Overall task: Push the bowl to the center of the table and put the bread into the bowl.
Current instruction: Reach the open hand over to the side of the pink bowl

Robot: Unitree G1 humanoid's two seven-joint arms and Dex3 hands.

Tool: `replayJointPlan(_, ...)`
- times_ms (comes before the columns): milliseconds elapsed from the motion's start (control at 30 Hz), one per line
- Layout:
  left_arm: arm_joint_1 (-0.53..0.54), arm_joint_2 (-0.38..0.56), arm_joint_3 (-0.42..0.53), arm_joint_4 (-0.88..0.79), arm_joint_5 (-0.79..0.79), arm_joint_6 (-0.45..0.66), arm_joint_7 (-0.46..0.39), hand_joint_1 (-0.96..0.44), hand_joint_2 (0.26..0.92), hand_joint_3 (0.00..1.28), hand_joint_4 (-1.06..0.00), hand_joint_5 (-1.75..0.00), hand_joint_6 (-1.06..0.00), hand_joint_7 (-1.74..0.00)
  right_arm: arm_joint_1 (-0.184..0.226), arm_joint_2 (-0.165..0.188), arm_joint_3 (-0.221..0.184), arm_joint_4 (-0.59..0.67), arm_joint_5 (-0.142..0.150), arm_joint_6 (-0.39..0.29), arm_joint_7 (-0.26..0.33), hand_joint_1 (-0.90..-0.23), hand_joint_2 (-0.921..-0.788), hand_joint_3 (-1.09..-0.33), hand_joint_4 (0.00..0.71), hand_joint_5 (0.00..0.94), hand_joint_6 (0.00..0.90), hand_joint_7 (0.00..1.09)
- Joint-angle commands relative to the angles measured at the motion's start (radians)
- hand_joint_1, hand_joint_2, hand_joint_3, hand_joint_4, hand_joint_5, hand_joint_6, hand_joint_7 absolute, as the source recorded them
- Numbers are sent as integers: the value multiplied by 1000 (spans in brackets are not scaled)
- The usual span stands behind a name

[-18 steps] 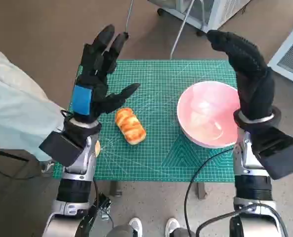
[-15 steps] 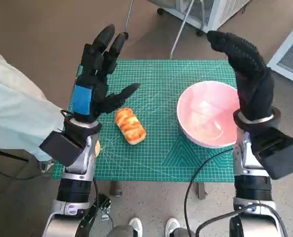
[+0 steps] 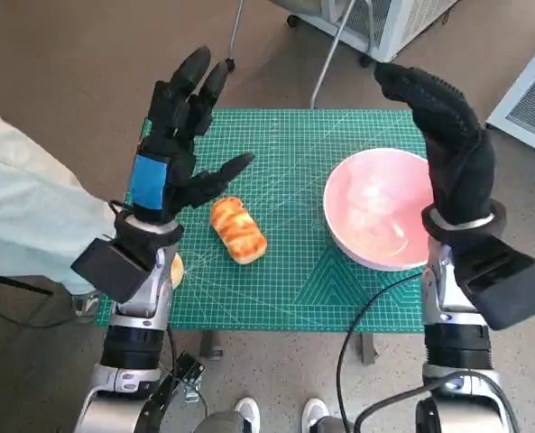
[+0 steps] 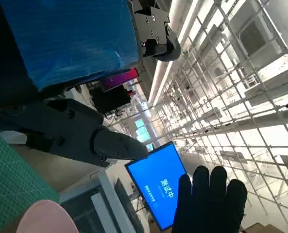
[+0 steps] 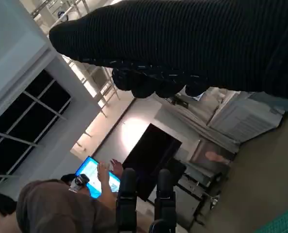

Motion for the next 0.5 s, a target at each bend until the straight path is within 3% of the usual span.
replayJointPlan(33, -13, 7, 2, -2, -11, -2, -10, -358, 921, 95, -257, -2, -61, -516, 24, -9, -5, 11, 3, 5, 5, -610, -921, -773, 219, 1, -1, 584)
replayJointPlan(300, 0, 10, 5, -14, -16, 4, -17, -361, 921, 94, -258, -2, -61, -519, 26, -82, -65, 42, 9, -21, 2, -619, -921, -787, 209, 0, -1, 575)
replayJointPlan(500, 13, 17, 11, -15, -21, 2, -23, -365, 921, 93, -258, -2, -61, -518, 32, -130, -153, 120, -35, -62, -106, -612, -921, -826, 203, 0, -1, 549)
